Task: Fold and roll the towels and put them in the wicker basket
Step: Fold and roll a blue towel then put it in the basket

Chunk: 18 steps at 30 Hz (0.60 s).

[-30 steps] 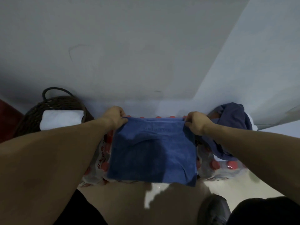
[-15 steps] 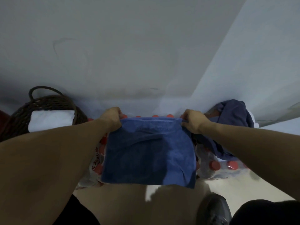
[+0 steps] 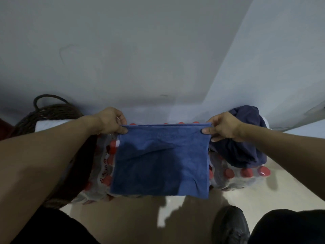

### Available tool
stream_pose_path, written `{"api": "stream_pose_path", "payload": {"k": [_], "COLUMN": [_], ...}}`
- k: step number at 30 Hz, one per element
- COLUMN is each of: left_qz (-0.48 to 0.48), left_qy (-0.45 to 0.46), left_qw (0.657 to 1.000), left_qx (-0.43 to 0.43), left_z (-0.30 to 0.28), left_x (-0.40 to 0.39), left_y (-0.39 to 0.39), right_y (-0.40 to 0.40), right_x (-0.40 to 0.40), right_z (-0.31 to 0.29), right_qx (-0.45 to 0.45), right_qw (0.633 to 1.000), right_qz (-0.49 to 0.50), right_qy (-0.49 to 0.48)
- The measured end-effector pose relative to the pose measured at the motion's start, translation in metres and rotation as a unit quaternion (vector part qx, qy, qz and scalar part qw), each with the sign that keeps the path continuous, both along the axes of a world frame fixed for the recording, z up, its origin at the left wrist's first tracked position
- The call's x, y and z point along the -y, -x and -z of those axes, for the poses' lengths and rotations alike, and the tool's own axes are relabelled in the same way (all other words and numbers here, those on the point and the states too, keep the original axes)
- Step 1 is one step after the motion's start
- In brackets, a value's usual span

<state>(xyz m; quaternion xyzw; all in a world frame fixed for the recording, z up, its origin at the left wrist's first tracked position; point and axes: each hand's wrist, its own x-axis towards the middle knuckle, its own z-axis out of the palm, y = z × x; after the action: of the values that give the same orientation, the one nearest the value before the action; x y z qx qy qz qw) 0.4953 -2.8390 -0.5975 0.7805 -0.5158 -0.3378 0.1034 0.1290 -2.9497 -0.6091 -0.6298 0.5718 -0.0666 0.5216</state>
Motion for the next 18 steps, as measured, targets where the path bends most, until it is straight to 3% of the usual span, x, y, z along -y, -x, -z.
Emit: {"api": "stream_pose_path", "payload": {"k": [8,14,18], "left_qz": [0.006,-0.007,0.091], "left_qy": [0.027,0.014,-0.037], "left_qw": [0.999,0.998,0.995], "left_qx": [-0.024,-0.065,-0.019], "left_z": [-0.018,-0.029,-0.034], "left_x": [-0.014,-0.018,-0.020], "left_y": [0.008,0.013,0.026], "right_y": [0.013,0.022,0.024], "right_x": [-0.018,-0.018,-0.014], "right_z": [-0.021,-0.017,-0.014], "right_qx": [0.068,-0.004,-0.050], "right_qw": [0.998,0.998,0.994], "right_qz": [0.006,-0.010,-0.002], "right_qy": [0.006,0.066,0.101]}}
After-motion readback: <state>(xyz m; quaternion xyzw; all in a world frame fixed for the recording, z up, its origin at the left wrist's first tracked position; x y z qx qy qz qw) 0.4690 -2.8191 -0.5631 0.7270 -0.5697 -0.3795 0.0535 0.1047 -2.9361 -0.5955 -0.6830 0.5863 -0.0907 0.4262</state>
